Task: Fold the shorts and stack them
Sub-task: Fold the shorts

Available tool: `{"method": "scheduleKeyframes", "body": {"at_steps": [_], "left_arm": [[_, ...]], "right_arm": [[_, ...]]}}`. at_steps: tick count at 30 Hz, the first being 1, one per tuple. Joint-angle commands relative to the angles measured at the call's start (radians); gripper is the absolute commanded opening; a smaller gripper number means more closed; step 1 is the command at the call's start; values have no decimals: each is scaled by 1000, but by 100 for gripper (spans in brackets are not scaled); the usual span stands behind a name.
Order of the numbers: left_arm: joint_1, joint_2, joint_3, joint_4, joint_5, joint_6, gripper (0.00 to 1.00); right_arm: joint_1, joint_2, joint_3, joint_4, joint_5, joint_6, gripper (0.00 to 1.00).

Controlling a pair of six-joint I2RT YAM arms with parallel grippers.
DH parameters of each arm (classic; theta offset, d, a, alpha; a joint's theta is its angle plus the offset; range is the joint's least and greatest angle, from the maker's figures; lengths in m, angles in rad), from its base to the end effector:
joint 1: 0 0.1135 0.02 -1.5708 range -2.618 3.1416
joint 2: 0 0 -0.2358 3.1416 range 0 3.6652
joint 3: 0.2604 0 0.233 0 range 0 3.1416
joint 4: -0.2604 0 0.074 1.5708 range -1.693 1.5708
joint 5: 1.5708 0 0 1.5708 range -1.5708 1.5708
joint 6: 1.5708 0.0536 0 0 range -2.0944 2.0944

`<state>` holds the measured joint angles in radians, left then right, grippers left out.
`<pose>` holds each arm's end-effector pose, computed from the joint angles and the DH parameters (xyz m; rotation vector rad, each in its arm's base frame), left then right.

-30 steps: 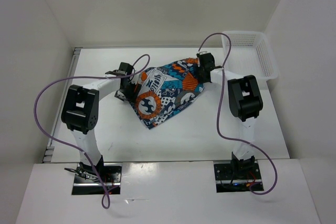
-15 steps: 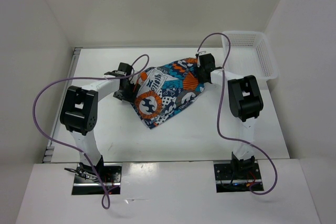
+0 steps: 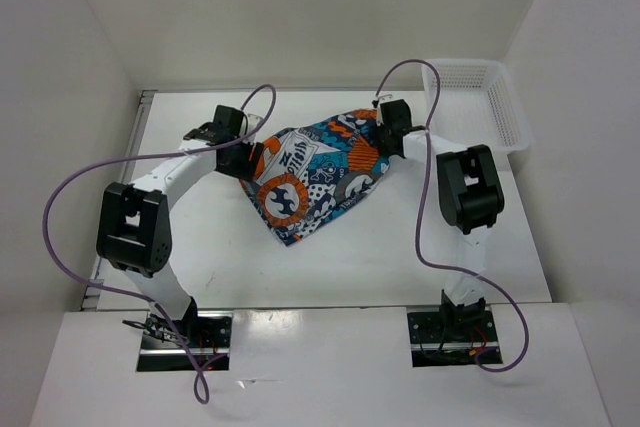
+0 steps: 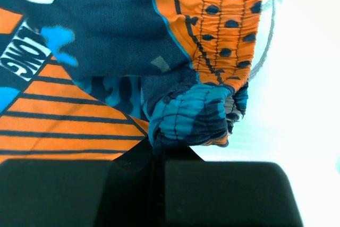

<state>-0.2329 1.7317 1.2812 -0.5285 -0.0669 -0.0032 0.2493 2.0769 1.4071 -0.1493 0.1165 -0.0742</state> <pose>0.3489 -0.0791 0.1964 0.2660 2.5326 -0.0068 0.4230 0.1013 0.1340 -0.3296 2.3605 -0.0562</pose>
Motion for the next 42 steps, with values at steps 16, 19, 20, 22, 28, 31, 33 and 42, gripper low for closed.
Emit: {"method": "scheduleKeyframes", "body": {"at_steps": [16, 19, 20, 22, 28, 31, 33, 42], "left_arm": [[6, 322, 312, 110, 33, 3, 78], [6, 379, 343, 110, 33, 3, 69], [6, 391, 366, 110, 33, 3, 66], [6, 416, 386, 110, 44, 3, 59], [-3, 450, 415, 101, 85, 3, 48], [-3, 459, 425, 90, 122, 3, 37], [-3, 468, 434, 81, 131, 3, 21], [-13, 489, 434, 71, 176, 3, 0]], "right_arm": [[1, -420, -69, -4, 51, -222, 0], [1, -451, -69, -4, 51, -271, 0], [16, -463, -69, -4, 37, -291, 0], [40, -474, -82, -4, 37, -331, 0], [240, -494, -164, -4, 37, -509, 0], [370, -468, -184, 5, 54, -610, 0], [422, -451, -184, 14, 66, -637, 0], [671, -371, -128, -33, -6, -696, 0]]}}
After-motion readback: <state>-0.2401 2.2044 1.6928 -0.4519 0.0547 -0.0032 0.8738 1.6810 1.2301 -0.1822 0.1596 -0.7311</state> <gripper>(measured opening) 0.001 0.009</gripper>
